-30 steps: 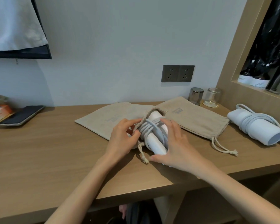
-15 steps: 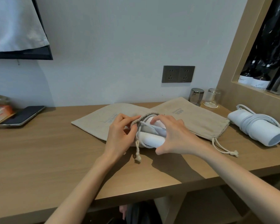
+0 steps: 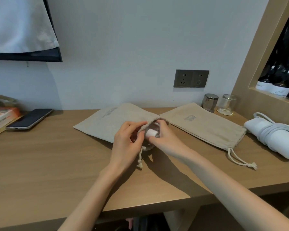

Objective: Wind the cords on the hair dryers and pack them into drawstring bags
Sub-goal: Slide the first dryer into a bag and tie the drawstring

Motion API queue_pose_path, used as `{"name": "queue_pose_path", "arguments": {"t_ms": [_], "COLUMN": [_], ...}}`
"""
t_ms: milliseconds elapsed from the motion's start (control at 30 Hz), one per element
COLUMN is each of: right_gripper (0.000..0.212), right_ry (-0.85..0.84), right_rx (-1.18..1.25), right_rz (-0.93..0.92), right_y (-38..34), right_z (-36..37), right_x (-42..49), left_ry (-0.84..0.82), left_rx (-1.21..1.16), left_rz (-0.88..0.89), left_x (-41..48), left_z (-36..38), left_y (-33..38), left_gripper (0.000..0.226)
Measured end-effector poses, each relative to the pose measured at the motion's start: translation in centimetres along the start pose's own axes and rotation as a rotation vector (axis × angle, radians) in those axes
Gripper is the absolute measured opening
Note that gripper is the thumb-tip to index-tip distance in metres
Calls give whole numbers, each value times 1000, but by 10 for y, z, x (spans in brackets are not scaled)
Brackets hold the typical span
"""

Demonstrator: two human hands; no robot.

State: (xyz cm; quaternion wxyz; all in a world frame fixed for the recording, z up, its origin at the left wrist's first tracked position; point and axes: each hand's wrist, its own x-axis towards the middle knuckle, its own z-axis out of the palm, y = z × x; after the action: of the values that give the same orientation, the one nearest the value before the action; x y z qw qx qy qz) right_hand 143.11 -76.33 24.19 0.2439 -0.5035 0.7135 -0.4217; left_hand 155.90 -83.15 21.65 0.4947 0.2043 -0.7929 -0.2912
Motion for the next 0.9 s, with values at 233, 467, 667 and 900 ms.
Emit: {"name": "queue_pose_path", "arguments": {"t_ms": [233, 467, 667, 900], "right_gripper": [29, 46, 13, 12], "right_ry": [222, 102, 209, 263], "right_rx": [-195, -349, -333, -262], "right_rz": [-174, -180, -207, -329], "right_y": [-3, 40, 57, 57], "right_z": [-25, -32, -21, -35], "right_x": [-2, 36, 42, 0], "left_ry": [-61, -162, -100, -69], "left_rx": [160, 553, 668, 665], "left_rz": [-84, -17, -1, -5], "left_x": [-3, -14, -11, -8], "left_z": [-1, 6, 8, 2], "left_y": [-9, -15, -20, -29], "left_gripper": [40, 82, 71, 53]}}
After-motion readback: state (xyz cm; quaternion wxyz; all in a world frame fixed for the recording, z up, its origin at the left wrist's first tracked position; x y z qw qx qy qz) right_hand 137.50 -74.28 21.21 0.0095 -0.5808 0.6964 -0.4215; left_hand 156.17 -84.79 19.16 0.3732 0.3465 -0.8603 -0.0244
